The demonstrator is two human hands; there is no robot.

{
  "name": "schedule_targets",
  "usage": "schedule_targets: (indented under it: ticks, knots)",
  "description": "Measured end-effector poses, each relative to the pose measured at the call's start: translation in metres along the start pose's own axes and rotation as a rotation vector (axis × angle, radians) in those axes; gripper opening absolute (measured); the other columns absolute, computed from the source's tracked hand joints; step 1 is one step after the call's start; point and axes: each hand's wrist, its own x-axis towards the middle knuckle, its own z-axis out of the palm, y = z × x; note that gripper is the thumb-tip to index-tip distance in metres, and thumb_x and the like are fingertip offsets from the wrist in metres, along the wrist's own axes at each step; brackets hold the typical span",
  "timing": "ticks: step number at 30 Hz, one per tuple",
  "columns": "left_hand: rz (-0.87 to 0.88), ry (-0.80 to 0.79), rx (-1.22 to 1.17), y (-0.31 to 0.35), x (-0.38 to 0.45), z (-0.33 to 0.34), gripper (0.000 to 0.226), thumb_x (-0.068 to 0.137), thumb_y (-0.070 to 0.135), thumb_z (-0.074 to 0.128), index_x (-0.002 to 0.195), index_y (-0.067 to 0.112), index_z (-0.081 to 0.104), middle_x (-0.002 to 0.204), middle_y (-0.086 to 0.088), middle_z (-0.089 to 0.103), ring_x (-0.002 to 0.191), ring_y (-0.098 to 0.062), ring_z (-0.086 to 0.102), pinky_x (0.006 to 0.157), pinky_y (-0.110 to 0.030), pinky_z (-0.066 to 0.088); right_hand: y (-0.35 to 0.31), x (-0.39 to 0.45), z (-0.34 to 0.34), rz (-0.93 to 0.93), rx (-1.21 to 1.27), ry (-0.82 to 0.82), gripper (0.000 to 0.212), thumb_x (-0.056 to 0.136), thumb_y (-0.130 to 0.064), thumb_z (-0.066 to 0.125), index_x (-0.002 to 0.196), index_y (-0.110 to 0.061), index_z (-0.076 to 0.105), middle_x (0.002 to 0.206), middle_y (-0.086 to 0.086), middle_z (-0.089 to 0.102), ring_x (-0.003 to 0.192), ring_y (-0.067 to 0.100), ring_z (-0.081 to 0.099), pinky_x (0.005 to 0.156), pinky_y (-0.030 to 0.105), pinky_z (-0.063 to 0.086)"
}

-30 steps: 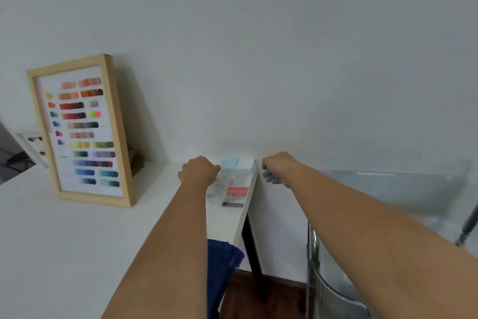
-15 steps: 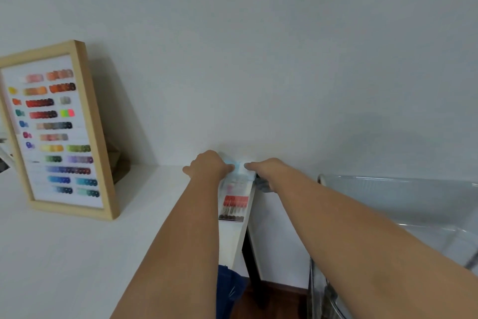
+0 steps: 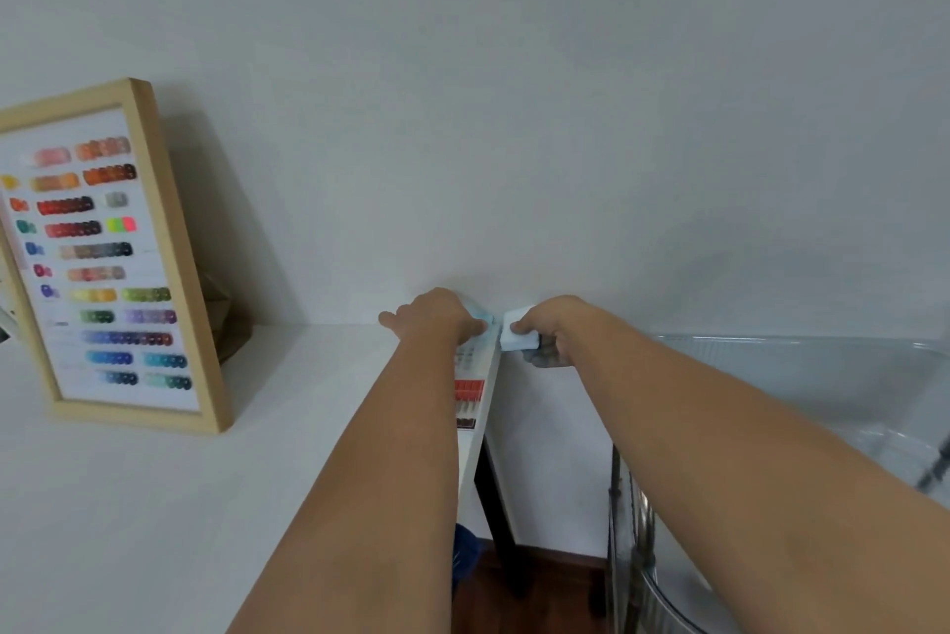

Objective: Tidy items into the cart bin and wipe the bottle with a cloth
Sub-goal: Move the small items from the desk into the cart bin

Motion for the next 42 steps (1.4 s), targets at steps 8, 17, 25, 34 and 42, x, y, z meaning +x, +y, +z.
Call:
schedule_targets:
  ticks: [8, 17, 25, 34, 42]
  knots:
    - [0.005, -0.082, 0.028, 0.027, -0.027, -0.005, 0.026, 0.068, 0.04, 0.067, 0.073, 0.025, 0.046, 0.079, 0.002, 0.049, 0.105, -0.027, 0.045, 0.09, -0.043, 0.018, 0.003, -0.017, -0.023, -0.102, -0.244, 0.015, 0.022, 0.085, -0.003, 0.069, 0.098, 0.001, 0.051, 0.084, 0.021, 0.057, 0.067, 0.028, 0.055, 0.057, 0.034, 0.047]
    - [-0.021, -0.094, 0.112, 0.036, -0.039, -0.012, 0.023, 0.071, 0.038, 0.065, 0.074, 0.024, 0.047, 0.081, 0.001, 0.05, 0.099, -0.029, 0.04, 0.084, -0.044, 0.018, 0.001, -0.023, -0.032, -0.258, -0.243, 0.035, 0.033, 0.079, -0.005, 0.075, 0.103, 0.008, 0.058, 0.088, 0.025, 0.064, 0.057, 0.027, 0.061, 0.051, 0.029, 0.052]
    - [0.015, -0.038, -0.005, 0.041, -0.046, -0.019, 0.025, 0.074, 0.037, 0.065, 0.092, 0.024, 0.052, 0.083, 0.004, 0.054, 0.092, -0.023, 0.054, 0.091, -0.046, 0.02, -0.005, -0.05, -0.064, -0.364, -0.069, 0.018, 0.024, 0.08, -0.005, 0.073, 0.1, 0.005, 0.062, 0.086, 0.021, 0.066, 0.059, 0.024, 0.061, 0.056, 0.029, 0.052]
    - [0.229, -0.237, -1.251, 0.05, -0.104, -0.035, 0.017, 0.097, 0.024, 0.06, 0.105, 0.009, 0.059, 0.099, -0.008, 0.065, 0.076, -0.012, 0.064, 0.066, -0.023, 0.047, 0.011, -0.088, -0.102, -0.465, 0.164, 0.041, 0.022, 0.09, -0.011, 0.063, 0.11, -0.006, 0.058, 0.089, 0.012, 0.065, 0.068, 0.019, 0.061, 0.063, 0.027, 0.052]
    - [0.258, -0.299, -1.515, 0.099, -0.172, -0.03, 0.02, 0.103, 0.011, 0.047, 0.121, 0.005, 0.051, 0.1, -0.01, 0.059, 0.075, -0.015, 0.057, 0.059, -0.02, 0.054, 0.034, -0.135, -0.13, -0.51, 0.284, 0.061, 0.026, 0.092, -0.014, 0.059, 0.116, -0.006, 0.055, 0.091, 0.014, 0.064, 0.066, 0.02, 0.059, 0.06, 0.028, 0.051]
